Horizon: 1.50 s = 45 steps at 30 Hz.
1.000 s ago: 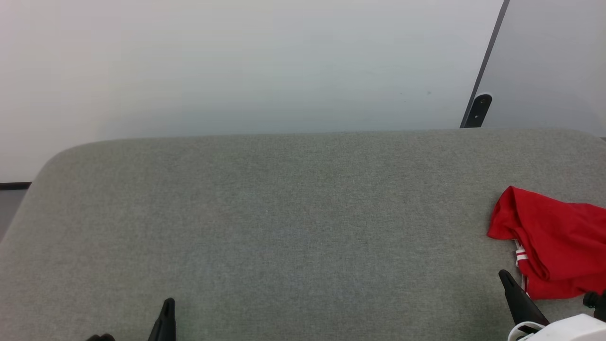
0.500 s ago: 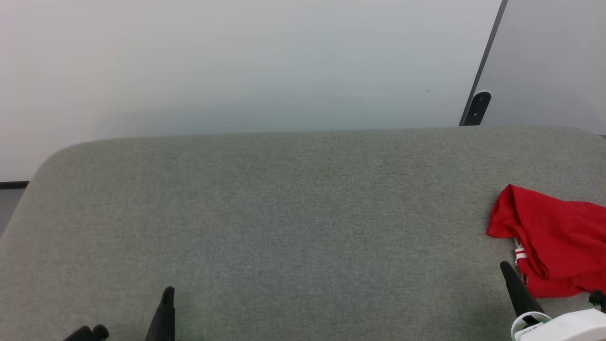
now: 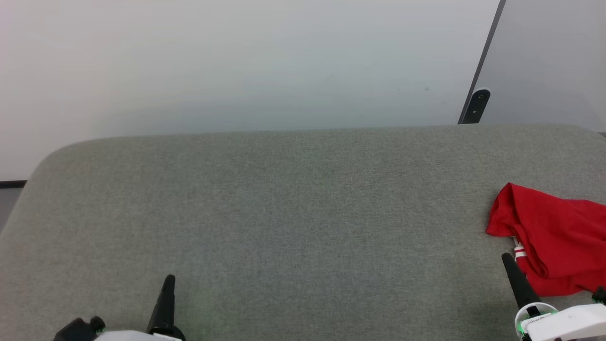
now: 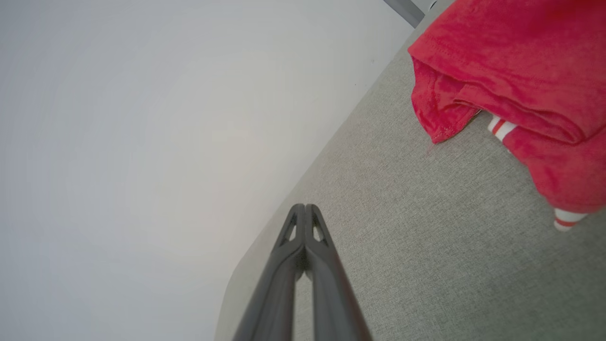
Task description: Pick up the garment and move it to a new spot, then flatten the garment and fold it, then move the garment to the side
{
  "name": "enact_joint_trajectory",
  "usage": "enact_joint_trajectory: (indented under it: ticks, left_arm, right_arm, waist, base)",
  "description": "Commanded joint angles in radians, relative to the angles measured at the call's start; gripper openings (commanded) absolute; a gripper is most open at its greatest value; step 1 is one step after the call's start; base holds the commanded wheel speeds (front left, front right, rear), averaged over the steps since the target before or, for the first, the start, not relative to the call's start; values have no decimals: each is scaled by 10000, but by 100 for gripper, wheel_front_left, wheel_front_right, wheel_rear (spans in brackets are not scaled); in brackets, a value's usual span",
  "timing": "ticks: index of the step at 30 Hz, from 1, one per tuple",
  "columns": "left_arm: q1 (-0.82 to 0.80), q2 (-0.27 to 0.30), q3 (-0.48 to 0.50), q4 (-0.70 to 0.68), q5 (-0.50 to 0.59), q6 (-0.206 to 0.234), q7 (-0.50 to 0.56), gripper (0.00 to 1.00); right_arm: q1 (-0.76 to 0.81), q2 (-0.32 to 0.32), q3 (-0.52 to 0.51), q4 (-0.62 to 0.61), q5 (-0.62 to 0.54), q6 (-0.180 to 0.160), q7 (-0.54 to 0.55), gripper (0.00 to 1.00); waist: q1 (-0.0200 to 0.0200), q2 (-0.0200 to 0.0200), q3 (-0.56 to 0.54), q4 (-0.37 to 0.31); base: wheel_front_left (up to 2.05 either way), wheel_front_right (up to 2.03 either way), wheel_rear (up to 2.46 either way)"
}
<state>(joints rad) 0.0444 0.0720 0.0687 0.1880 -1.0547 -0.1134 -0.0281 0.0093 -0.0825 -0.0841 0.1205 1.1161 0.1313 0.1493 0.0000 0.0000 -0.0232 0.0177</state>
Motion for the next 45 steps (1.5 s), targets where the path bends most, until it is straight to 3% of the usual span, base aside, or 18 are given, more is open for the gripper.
enact_joint_trajectory:
  ticks: [1,45]
  left_arm:
    - [-235,11,62,-37,-343,-67,76,0]
    - [-1240,-160,368,410,-4152,-168,1074,0]
  right_arm:
    - [-253,20,-51,-4,332,-4,-70,0]
    - [-976,246,-247,924,3702,-8,-283,0]
  waist:
    - [0,0,8,-5]
    - [0,0,178,-119]
  base:
    - [0,0,0]
    - [0,0,0]
